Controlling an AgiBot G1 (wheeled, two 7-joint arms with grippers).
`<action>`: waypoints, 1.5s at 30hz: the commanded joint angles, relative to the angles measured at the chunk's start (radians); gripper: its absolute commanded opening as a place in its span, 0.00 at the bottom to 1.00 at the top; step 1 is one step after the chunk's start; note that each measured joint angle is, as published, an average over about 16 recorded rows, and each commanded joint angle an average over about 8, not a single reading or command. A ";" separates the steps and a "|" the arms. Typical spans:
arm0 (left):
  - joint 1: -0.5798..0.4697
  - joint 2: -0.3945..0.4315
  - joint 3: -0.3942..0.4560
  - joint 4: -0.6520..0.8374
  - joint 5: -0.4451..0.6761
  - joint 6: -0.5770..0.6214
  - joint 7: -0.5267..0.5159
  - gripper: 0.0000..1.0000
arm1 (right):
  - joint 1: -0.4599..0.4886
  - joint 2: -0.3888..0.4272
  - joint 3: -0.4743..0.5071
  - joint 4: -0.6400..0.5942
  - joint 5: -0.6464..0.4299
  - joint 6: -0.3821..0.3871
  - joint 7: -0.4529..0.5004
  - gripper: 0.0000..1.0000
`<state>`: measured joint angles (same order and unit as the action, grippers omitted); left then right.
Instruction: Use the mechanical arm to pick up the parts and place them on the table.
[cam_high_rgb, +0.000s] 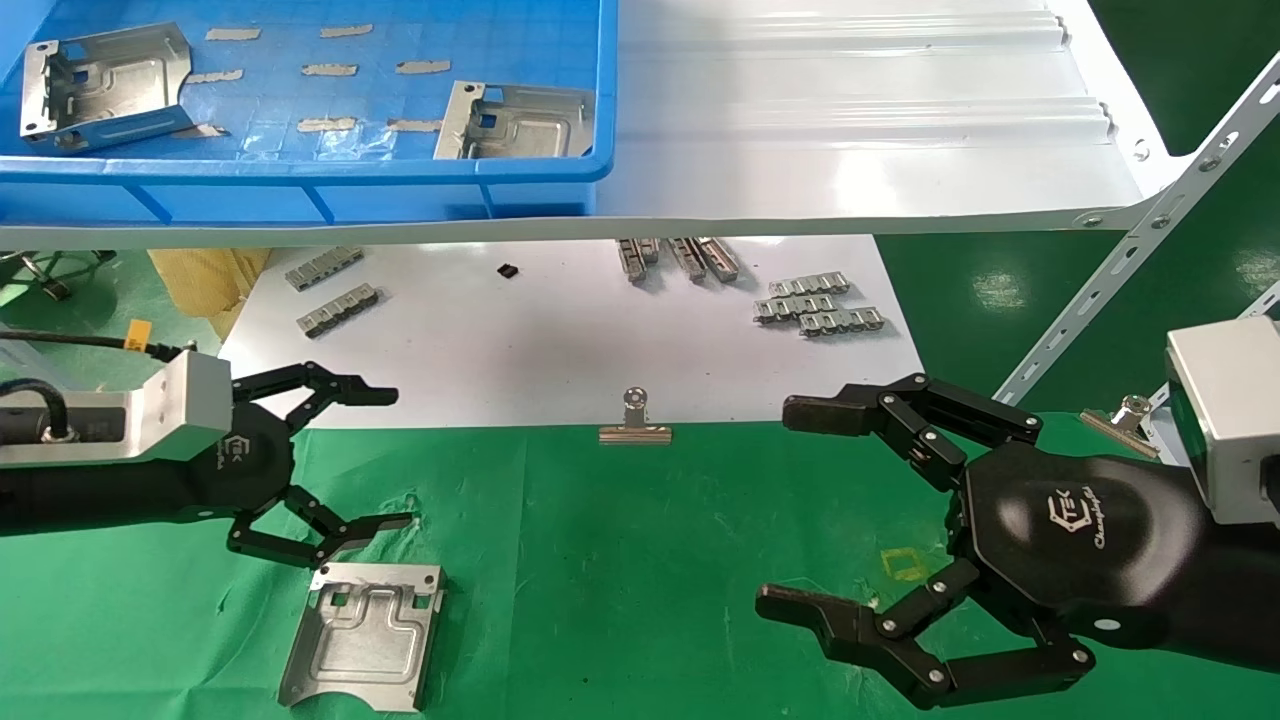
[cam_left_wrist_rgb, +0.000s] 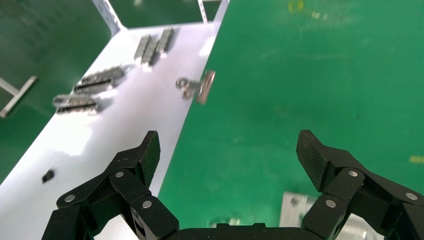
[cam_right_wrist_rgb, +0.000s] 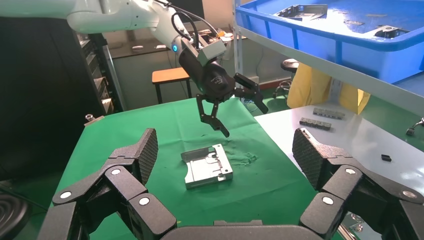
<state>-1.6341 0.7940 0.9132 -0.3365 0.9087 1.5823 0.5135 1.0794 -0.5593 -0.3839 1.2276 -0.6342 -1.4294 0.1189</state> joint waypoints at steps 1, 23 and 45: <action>0.021 -0.007 -0.024 -0.036 -0.007 -0.003 -0.027 1.00 | 0.000 0.000 0.000 0.000 0.000 0.000 0.000 1.00; 0.260 -0.085 -0.294 -0.440 -0.083 -0.040 -0.325 1.00 | 0.000 0.000 0.000 0.000 0.000 0.000 0.000 1.00; 0.498 -0.163 -0.564 -0.843 -0.158 -0.077 -0.624 1.00 | 0.000 0.000 0.000 0.000 0.000 0.000 0.000 1.00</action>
<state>-1.1389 0.6322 0.3525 -1.1751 0.7511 1.5056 -0.1069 1.0794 -0.5593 -0.3839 1.2276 -0.6342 -1.4294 0.1189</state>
